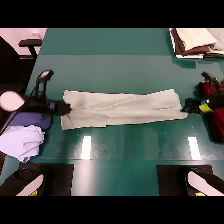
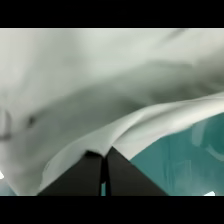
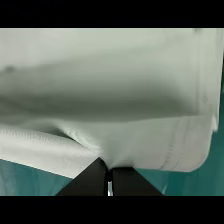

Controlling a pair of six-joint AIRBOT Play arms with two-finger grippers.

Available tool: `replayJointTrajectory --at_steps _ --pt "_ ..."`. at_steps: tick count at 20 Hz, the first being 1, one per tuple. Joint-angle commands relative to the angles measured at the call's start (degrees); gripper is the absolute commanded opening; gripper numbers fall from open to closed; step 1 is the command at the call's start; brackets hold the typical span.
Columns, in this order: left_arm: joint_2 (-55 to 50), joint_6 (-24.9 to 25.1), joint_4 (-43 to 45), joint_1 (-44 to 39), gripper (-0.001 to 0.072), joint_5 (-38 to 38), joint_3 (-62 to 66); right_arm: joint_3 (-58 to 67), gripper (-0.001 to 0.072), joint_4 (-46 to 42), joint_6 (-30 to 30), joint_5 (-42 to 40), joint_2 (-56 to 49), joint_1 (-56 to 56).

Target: Fold the shirts.

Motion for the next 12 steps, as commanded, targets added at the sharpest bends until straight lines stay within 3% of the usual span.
replayJointTrajectory --at_steps 1,3,5,7,8,9,11,12 --pt "-11.5 1.1 1.2 0.0 0.0023 8.7 5.6 10.2 0.0016 1.0 -0.2 -2.2 -12.4 2.3" --pt "-16.5 1.0 1.2 0.0 0.0023 12.1 7.1 14.7 0.0033 1.8 -0.3 -2.4 -18.2 2.6" --pt "-18.9 0.5 1.2 0.0 0.005 14.3 7.6 18.3 0.0249 7.1 -3.0 -3.1 -22.1 1.5" --pt "-19.1 -0.2 0.9 0.2 0.0468 15.1 8.6 21.9 0.0273 13.2 -6.2 -2.2 -24.6 -0.9" --pt "-19.1 -0.5 1.0 0.2 0.0507 14.4 9.7 23.1 0.0348 14.9 -7.5 -0.9 -25.1 -2.3" --pt "-19.0 -0.5 1.0 0.1 0.0508 12.9 11.2 23.6 0.0471 15.5 -8.7 0.7 -25.0 -4.1" --pt "-19.0 -0.5 0.4 0.1 0.0478 8.1 13.9 22.0 0.0508 15.5 -10.6 3.9 -24.2 -8.3" --pt "-19.0 -0.5 -1.0 0.1 0.0362 6.6 14.4 20.3 0.0517 15.5 -10.9 4.5 -23.8 -10.6"
